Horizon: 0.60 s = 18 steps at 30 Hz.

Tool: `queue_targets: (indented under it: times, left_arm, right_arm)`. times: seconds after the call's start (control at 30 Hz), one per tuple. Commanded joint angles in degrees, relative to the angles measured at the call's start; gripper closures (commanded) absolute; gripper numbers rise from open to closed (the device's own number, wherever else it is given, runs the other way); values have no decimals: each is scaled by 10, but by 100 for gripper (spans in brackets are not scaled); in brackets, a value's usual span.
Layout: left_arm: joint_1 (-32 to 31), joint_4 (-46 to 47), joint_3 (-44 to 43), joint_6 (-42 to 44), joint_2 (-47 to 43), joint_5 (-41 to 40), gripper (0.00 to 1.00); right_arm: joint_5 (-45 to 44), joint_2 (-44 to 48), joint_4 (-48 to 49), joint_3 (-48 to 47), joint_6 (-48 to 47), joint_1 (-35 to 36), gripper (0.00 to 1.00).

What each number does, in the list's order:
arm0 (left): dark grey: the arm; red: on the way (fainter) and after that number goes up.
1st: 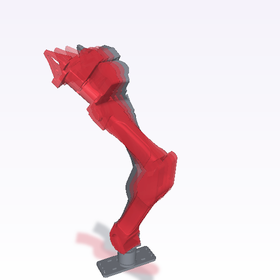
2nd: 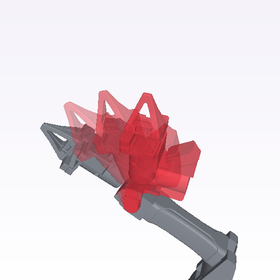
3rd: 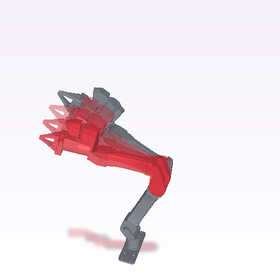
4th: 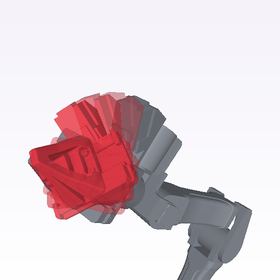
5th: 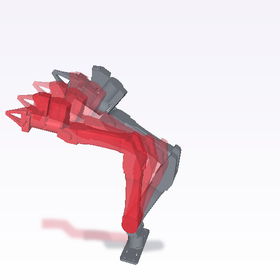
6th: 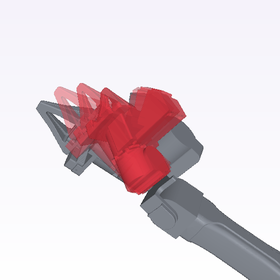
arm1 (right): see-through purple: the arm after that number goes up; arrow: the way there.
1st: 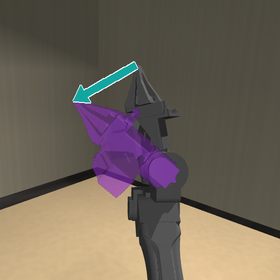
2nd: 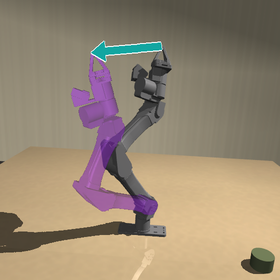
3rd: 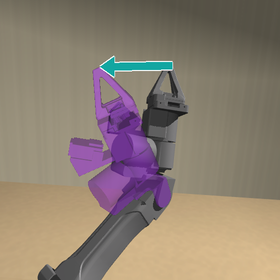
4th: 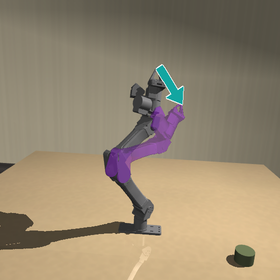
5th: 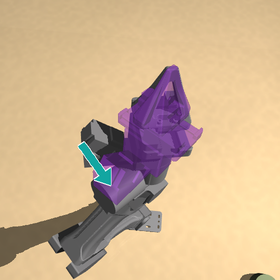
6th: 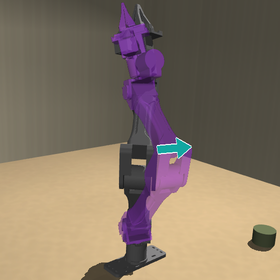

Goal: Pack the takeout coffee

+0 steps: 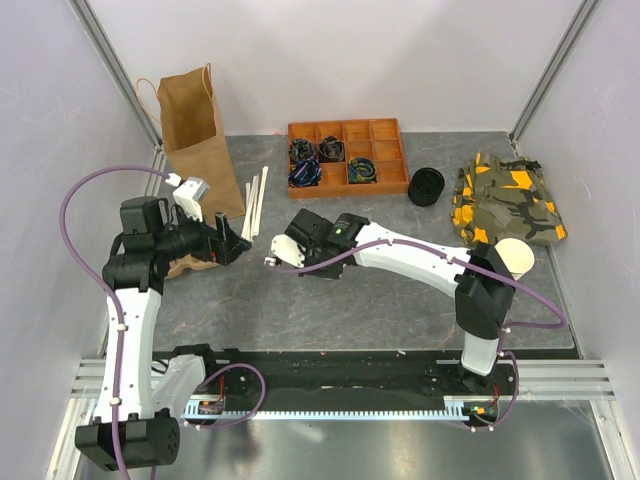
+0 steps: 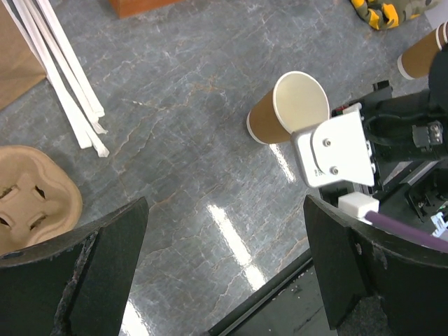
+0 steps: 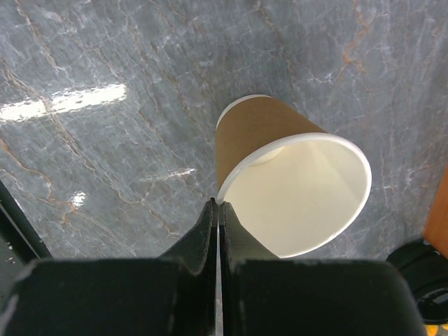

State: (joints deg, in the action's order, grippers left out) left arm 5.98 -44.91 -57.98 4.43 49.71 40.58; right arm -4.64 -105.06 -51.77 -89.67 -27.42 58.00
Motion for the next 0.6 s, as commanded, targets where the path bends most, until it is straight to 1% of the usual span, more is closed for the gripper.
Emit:
queue_targets:
  times: [0.0, 0.43, 0.5, 0.57]
  left_arm:
    - [0, 10, -13, 10, 11, 14, 0]
    - [0, 14, -22, 3, 20, 22, 0]
    - [0, 13, -23, 2, 21, 24, 0]
    - [-1, 14, -24, 2, 21, 24, 0]
  right_arm:
    - [-4, 16, -1, 8, 15, 4, 100]
    - [-12, 44, 4, 52, 25, 6, 99]
    - [-11, 49, 0, 52, 24, 6, 91]
    - [-12, 52, -4, 51, 24, 6, 77]
